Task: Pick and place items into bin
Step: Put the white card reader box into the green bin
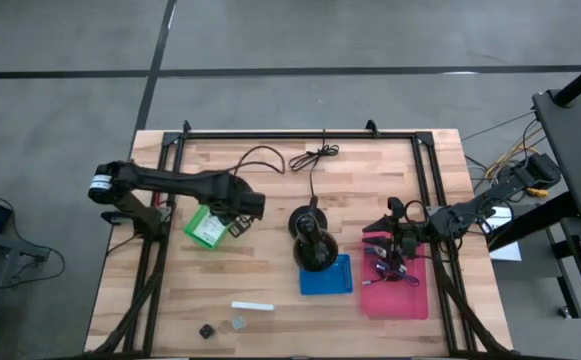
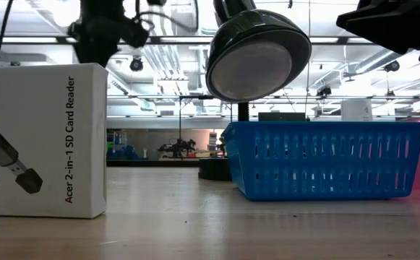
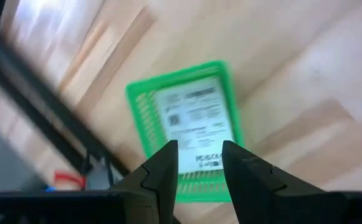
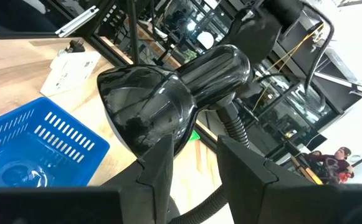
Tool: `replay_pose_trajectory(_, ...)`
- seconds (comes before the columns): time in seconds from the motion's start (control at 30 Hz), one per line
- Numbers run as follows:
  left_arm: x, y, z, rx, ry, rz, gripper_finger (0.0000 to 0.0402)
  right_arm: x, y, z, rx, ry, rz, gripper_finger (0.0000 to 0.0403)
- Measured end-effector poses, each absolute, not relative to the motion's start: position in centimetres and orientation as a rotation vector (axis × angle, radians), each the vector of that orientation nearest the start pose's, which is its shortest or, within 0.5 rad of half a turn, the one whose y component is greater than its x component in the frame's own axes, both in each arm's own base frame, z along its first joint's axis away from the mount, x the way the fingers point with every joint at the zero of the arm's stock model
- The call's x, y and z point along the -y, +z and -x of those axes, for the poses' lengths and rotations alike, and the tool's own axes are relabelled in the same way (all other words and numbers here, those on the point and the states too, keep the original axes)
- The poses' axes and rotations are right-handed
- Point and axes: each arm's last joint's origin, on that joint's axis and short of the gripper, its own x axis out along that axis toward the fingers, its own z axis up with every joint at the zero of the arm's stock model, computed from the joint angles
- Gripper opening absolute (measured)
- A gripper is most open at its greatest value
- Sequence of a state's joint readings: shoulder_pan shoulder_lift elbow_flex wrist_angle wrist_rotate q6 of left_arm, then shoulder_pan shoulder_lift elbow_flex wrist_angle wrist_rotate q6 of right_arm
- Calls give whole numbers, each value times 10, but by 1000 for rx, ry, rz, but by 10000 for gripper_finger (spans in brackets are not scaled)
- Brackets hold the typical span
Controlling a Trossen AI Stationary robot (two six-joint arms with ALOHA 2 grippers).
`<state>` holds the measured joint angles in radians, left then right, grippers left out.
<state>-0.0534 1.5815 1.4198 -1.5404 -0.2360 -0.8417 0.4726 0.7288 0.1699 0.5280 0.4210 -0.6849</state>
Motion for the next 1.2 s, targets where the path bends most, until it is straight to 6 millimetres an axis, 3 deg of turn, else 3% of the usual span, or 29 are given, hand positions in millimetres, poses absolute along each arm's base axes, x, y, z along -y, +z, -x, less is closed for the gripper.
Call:
replay_pose_trajectory(0.13, 20, 303, -266, -1443, 584, 290, 109, -61, 197, -145, -11, 60, 699, 111)
replay_pose_trajectory(0.5, 54, 314, -299, -1188, 55, 316, 109, -61, 196, -145, -19, 63, 706, 111)
replay_pose_trajectory(0.77, 58, 317, -305, -1122, -3, 306, 118, -61, 195, -145, -30, 67, 716, 111)
replay_pose_trajectory(1.07, 61, 323, -316, -1004, -60, 342, 224, -61, 195, -145, -31, 67, 716, 111)
replay_pose_trajectory(1.2, 60, 327, -321, -944, -7, 450, 239, -61, 195, -145, -31, 68, 712, 111)
